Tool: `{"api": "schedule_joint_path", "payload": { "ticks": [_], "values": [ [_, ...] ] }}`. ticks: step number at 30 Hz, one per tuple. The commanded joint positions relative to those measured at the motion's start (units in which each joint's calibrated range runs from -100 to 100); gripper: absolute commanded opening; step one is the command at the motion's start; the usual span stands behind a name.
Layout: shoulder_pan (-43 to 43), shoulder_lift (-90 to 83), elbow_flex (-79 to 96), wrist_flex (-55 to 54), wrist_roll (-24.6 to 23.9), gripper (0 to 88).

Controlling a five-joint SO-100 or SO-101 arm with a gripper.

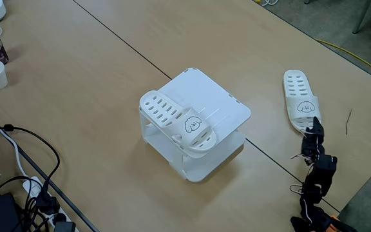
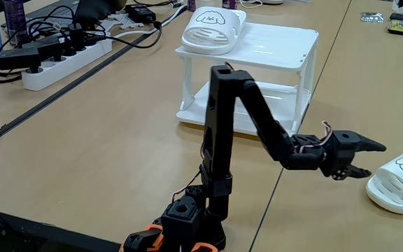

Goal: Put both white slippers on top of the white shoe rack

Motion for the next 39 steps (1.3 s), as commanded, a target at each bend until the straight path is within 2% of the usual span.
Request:
{"api": "schedule_joint_path", "payload": {
  "ticks": [1, 4, 18, 26, 39],
  "values": [
    [0.5, 3.8, -9.3, -1.4, 0.4, 29.9],
    [0.5, 7.2, -13.4, -1.4, 0.4, 33.9],
    [0.3, 23.2, -32.5, -1.0, 0.4, 34.0],
    [-2.5, 28.8, -40.9, -0.6, 0.4, 34.0],
    [-2.7, 30.5, -42.7, -0.5, 0.4, 25.4]
  ]
}}
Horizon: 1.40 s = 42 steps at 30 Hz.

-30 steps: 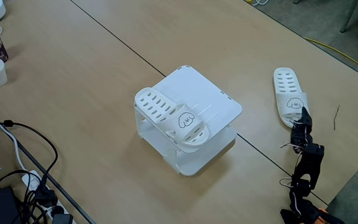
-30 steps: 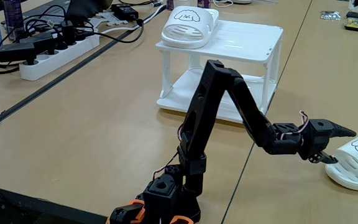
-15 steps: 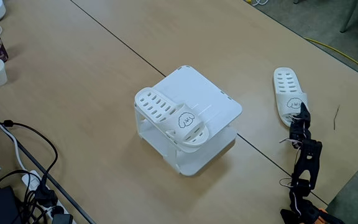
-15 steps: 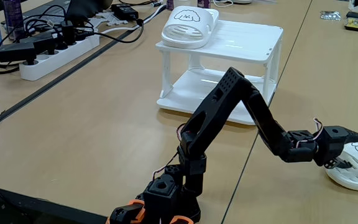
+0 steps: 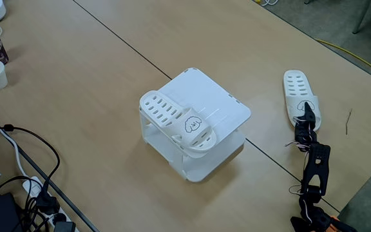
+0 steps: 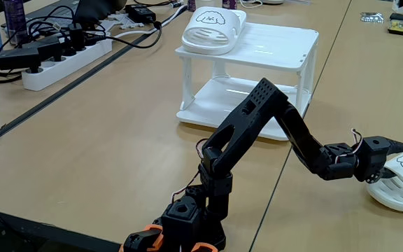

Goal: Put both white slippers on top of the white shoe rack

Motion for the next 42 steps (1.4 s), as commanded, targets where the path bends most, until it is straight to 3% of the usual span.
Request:
{"api": "schedule_joint_path", "payload": {
  "ticks": [1, 8, 17, 29, 42],
  "values": [
    [0.6, -1.2, -2.9, -0.4, 0.4, 25.4],
    [1.5, -1.6, -2.7, -0.4, 0.4, 24.5],
    [2.8, -1.9, -2.7, -0.3, 0.4, 0.7],
    [0.3, -11.8, -4.6, 0.5, 0.4, 0.8],
    [-7.9, -34.7, -15.2, 33.2, 0.4, 0.8]
  ]
}}
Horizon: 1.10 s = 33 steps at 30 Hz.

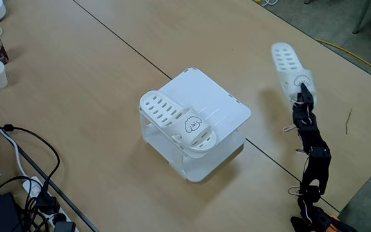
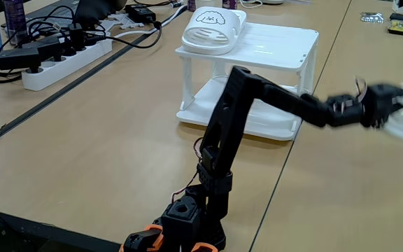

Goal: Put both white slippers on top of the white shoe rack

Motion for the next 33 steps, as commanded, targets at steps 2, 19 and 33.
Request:
{"api": "schedule_joint_path", "payload": {
  "ticks": [2, 19, 33],
  "values": [
    [-5.1, -15.8, -10.2, 12.6, 0.4, 0.8],
    [-26.6, -22.4, -16.3, 29.4, 0.4, 0.8],
    [-33.1, -22.4, -16.3, 30.3, 0.4, 0.8]
  ]
}}
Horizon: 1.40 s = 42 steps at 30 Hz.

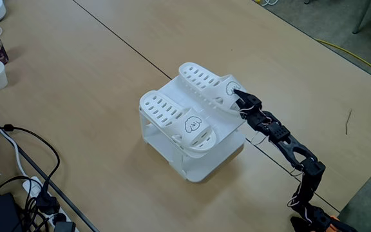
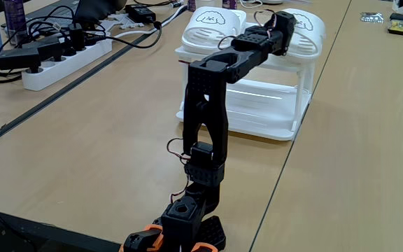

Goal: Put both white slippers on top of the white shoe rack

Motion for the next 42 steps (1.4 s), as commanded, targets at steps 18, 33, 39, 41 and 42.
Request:
{"api": "schedule_joint_path", "payload": {
  "ticks": [18, 33, 39, 41, 42],
  "values": [
    [-2.5, -7.9, -6.5, -0.2, 0.4, 0.8],
    [-4.6, -7.9, -6.5, -0.2, 0.4, 0.8],
    [-4.6, -7.9, -6.5, -0.2, 0.4, 0.8],
    [-4.6, -7.9, -6.5, -0.2, 0.4, 0.8],
    [-4.6, -7.9, -6.4, -0.2, 0.4, 0.8]
  ]
}}
